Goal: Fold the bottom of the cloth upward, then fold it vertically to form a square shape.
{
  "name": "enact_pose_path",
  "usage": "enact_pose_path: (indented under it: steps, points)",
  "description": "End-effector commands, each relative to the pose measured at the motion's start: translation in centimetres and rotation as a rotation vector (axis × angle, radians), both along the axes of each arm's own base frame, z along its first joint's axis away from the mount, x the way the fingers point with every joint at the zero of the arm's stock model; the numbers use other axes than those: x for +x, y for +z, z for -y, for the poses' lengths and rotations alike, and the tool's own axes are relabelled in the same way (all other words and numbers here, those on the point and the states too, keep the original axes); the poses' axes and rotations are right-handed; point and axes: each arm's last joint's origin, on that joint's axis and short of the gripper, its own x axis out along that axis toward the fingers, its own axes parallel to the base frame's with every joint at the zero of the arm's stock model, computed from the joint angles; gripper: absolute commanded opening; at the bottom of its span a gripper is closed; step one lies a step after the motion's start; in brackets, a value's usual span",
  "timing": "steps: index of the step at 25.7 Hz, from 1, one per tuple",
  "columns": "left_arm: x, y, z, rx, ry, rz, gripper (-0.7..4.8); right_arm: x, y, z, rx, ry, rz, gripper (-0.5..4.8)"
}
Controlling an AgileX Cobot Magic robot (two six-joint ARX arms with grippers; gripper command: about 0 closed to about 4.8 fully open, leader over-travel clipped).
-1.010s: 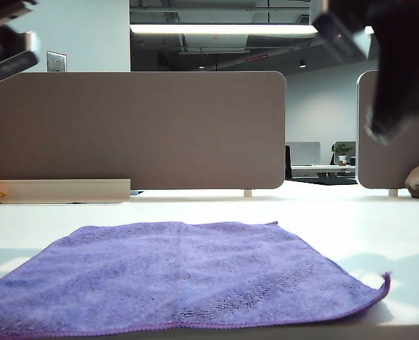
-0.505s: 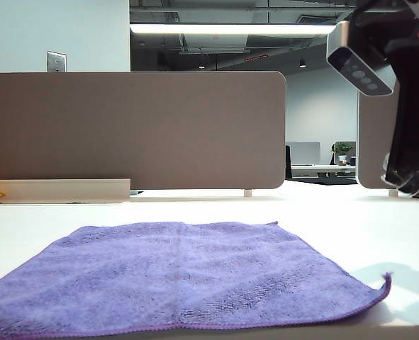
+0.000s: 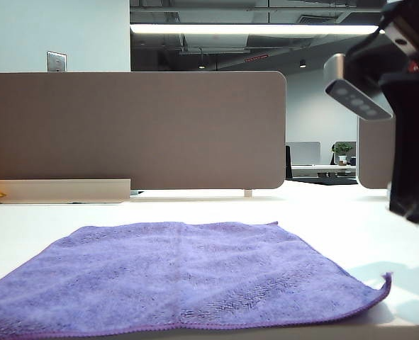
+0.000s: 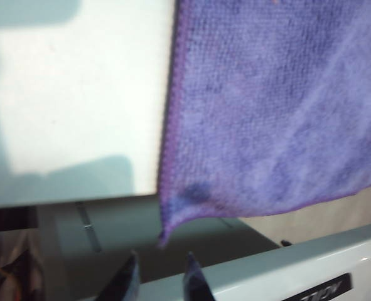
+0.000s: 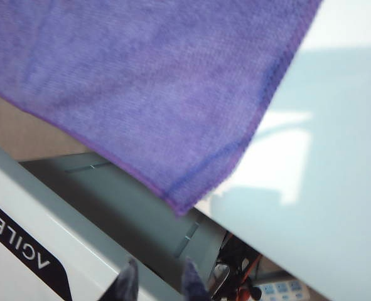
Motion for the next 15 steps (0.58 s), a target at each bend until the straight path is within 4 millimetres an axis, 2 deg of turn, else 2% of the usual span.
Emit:
enact_pose_path:
  steps: [1, 7, 15]
  points:
    - [0.3, 0.3, 0.1, -0.031, 0.041, 0.006, 0.99, -0.2, -0.7, 0.1, -0.008, -0.008, -0.023, 1.00]
    - [0.8, 0.2, 0.3, -0.029, 0.072, 0.022, 0.99, -0.4, -1.1, 0.2, 0.007, -0.016, -0.051, 1.00]
    - [0.8, -1.3, 0.2, 0.027, 0.083, -0.042, 0.99, -0.3, -1.0, 0.1, 0.021, -0.032, -0.043, 1.00]
